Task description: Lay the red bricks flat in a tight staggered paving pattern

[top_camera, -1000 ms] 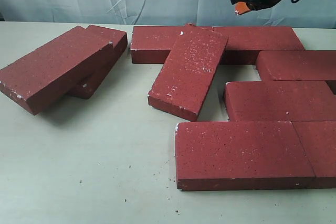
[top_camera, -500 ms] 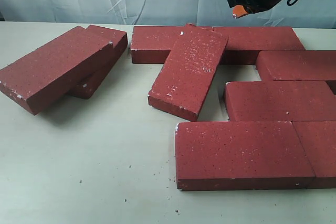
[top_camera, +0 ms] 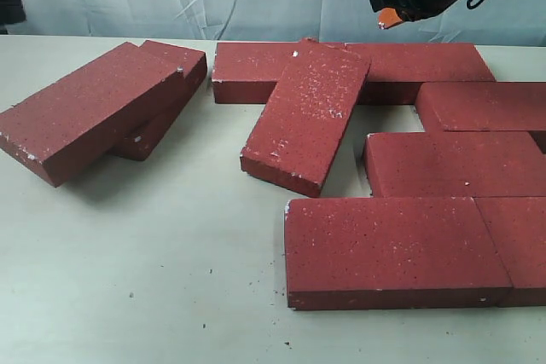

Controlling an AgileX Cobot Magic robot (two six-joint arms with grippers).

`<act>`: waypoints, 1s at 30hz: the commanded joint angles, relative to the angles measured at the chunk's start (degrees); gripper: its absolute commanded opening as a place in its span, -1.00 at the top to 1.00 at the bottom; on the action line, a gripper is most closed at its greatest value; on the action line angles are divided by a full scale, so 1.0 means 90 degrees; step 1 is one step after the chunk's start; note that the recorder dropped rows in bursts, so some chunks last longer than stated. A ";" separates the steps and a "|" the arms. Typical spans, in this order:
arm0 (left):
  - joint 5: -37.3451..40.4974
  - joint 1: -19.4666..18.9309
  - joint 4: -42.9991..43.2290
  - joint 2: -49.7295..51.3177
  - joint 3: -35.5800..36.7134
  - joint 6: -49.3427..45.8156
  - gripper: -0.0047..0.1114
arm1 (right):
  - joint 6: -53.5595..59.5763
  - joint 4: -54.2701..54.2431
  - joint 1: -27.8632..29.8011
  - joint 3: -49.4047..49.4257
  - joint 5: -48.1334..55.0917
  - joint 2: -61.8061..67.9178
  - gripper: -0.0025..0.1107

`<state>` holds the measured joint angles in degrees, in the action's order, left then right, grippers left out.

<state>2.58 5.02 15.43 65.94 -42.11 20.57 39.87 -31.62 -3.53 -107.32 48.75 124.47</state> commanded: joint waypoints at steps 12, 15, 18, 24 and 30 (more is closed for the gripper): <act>0.2808 0.2042 -0.0804 0.2586 -0.1762 -0.1586 0.92 | 0.0325 0.0020 0.0007 -0.0042 -0.0275 -0.0013 0.97; 0.3209 0.2175 -0.2256 0.3095 -0.2111 -0.2998 0.92 | 0.0480 -0.0006 0.0007 -0.0042 -0.0304 0.0010 0.97; 0.3476 0.2202 -0.3234 0.3484 -0.2383 -0.3930 0.92 | 0.0523 -0.0006 -0.0008 -0.0042 -0.0304 0.0036 0.97; 0.3482 0.2253 -0.4054 0.4041 -0.2687 -0.4730 0.92 | 0.0602 0.0210 -0.0206 -0.0042 -0.0562 0.0141 0.97; 0.3618 0.2651 -0.4115 0.4463 -0.2890 -0.4902 0.92 | 0.0602 0.0744 -0.0442 -0.0042 -0.1045 0.0140 0.97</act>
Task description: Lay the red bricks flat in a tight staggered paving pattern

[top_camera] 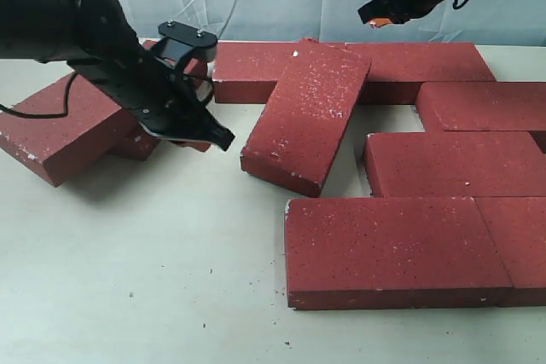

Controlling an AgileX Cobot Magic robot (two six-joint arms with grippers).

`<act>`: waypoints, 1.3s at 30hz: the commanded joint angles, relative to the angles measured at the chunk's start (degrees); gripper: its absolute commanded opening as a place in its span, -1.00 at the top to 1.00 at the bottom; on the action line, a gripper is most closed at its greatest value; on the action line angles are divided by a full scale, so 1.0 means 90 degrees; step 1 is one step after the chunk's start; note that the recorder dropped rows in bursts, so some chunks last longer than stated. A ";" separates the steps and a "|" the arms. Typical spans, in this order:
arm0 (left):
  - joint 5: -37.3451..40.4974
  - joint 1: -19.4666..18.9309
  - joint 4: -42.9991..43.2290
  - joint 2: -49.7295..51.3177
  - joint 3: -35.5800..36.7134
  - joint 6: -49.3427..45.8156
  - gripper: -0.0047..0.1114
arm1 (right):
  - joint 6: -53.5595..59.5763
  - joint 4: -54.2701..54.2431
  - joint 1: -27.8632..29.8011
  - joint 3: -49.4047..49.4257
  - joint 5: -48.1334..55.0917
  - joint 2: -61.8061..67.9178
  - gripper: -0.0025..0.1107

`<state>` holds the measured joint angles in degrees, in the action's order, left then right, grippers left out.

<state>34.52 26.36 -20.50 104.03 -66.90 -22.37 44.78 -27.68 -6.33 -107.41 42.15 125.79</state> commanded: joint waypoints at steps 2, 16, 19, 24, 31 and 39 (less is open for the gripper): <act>0.0082 0.0398 -0.0162 0.0310 -0.0168 -0.0213 0.92 | 0.0057 0.0323 -0.0145 -0.0032 -0.0378 0.0020 0.97; 0.0547 0.0827 -0.0646 0.0950 -0.0769 -0.0440 0.92 | 0.0045 0.0374 -0.0185 -0.0840 0.0058 0.0862 0.97; 0.0644 0.0827 -0.0941 0.1157 -0.0902 -0.0659 0.92 | 0.0045 0.0386 -0.0185 -0.0868 0.0024 0.0938 0.97; 0.0563 0.0827 -0.1056 0.1367 -0.1010 -0.0822 0.92 | 0.0058 0.0400 -0.0185 -0.0868 -0.0002 0.0968 0.97; 0.0137 0.0827 -0.1100 0.1524 -0.1024 -0.0822 0.92 | 0.0070 0.0425 -0.0185 -0.0868 0.0012 0.0968 0.97; -0.0150 0.0827 -0.1076 0.1629 -0.1024 -0.0822 0.92 | 0.0203 0.0388 -0.0189 -0.0868 0.0012 0.1116 0.97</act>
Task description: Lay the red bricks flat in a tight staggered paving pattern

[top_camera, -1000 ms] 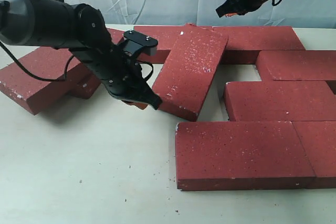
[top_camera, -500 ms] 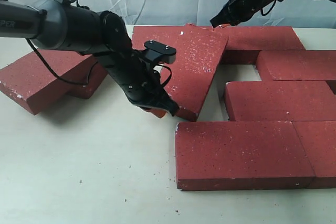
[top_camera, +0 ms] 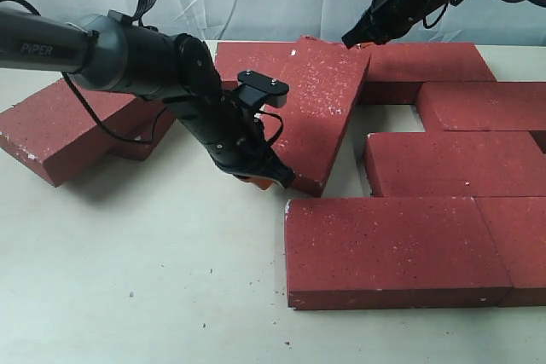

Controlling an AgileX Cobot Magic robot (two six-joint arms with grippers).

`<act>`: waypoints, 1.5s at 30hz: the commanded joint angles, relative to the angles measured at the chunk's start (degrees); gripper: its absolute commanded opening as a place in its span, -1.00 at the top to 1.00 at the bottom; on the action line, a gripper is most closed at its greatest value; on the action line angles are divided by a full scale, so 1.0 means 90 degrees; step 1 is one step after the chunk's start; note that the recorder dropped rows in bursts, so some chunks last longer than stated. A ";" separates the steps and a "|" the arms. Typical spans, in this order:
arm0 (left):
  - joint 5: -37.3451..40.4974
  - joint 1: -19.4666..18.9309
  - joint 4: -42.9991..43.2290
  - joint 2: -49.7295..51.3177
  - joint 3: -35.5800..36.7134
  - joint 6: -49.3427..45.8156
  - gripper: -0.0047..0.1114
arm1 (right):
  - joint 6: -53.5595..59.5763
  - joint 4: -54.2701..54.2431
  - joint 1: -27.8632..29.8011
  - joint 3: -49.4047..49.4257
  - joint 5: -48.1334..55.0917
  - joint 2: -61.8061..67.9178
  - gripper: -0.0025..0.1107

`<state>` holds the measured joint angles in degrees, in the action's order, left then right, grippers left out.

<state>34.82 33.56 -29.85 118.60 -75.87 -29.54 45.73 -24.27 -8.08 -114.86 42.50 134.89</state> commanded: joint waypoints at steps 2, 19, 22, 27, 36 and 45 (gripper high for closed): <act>-0.0227 0.0027 -0.0024 0.0010 -0.0027 -0.0025 0.92 | 0.0097 -0.0064 0.0007 -0.0041 -0.0027 0.0104 0.97; -0.0653 -0.0066 0.0319 -0.0842 -0.0027 -0.0071 0.92 | 0.0119 -0.0059 -0.0004 -0.0041 0.0760 -0.0540 0.97; -0.0661 -0.0302 0.0319 -0.1152 -0.0027 -0.0071 0.92 | 0.0052 -0.0059 -0.0004 -0.0041 0.1055 -0.0775 0.97; -0.0544 -0.0924 0.0605 -0.1256 -0.0027 -0.0071 0.92 | -0.0440 0.0061 -0.0004 -0.0041 0.1997 -0.0940 0.97; -0.0599 -0.1194 0.0934 -0.1206 -0.0027 -0.0150 0.92 | -0.1201 0.0736 -0.0507 -0.0024 0.3052 -0.0940 0.97; -0.0366 -0.1477 0.1114 -0.1177 -0.0027 -0.0138 0.92 | -0.2294 0.1678 -0.1115 -0.0024 0.3052 -0.0940 0.97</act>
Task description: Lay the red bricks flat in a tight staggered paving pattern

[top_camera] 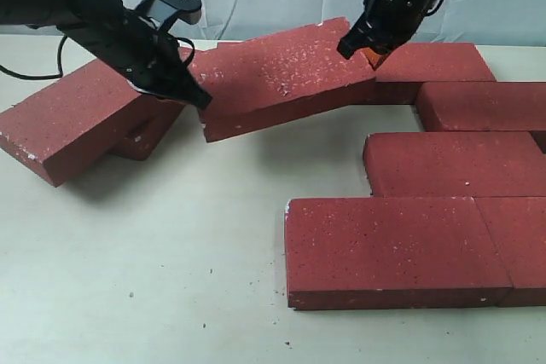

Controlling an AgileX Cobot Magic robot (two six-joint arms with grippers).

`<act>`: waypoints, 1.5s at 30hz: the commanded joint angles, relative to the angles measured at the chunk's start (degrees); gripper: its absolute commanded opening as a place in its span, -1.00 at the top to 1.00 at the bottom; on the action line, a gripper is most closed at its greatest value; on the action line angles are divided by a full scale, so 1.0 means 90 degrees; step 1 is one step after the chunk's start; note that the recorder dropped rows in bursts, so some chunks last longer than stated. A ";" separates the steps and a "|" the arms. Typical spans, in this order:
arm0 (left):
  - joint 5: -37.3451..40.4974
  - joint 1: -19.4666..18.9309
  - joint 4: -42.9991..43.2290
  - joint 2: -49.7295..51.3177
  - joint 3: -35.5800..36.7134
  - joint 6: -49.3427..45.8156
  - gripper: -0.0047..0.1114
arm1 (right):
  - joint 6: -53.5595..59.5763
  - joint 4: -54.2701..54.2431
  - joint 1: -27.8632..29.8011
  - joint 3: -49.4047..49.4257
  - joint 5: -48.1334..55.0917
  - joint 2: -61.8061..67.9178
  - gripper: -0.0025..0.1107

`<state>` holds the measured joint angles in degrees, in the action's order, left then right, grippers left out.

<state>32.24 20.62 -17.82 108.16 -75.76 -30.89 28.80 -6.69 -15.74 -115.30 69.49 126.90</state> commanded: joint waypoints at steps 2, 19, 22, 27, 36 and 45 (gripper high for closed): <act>-0.0045 -0.0053 -0.0023 -0.0017 -0.0039 0.0001 0.92 | -0.0636 -0.0265 -0.0261 0.0024 0.0052 -0.0053 0.97; -0.0591 -0.0082 0.0384 0.0539 -0.0039 -0.0013 0.92 | -0.1000 0.0343 -0.0280 0.0870 0.0052 -0.0040 0.97; -0.0591 -0.0159 0.0441 0.0538 -0.0039 0.0011 0.92 | -0.1040 0.0412 -0.0280 0.1032 -0.0077 -0.0040 0.97; -0.0611 -0.0188 0.0348 0.0538 -0.0039 0.0050 0.92 | -0.1040 0.0743 -0.0280 0.1103 -0.0443 -0.0040 0.97; 0.0214 -0.0188 0.0331 -0.0131 0.0092 0.0486 0.92 | -0.0902 0.0018 0.0085 0.1092 -0.0532 -0.0860 0.97; -0.0884 -0.0190 0.0207 -0.0744 0.1499 0.0363 0.92 | 0.3237 -0.4262 0.0216 0.3668 -0.1078 -0.1930 0.97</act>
<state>28.54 19.12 -13.88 102.12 -64.72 -27.38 46.71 -36.20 -13.64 -89.01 61.04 110.60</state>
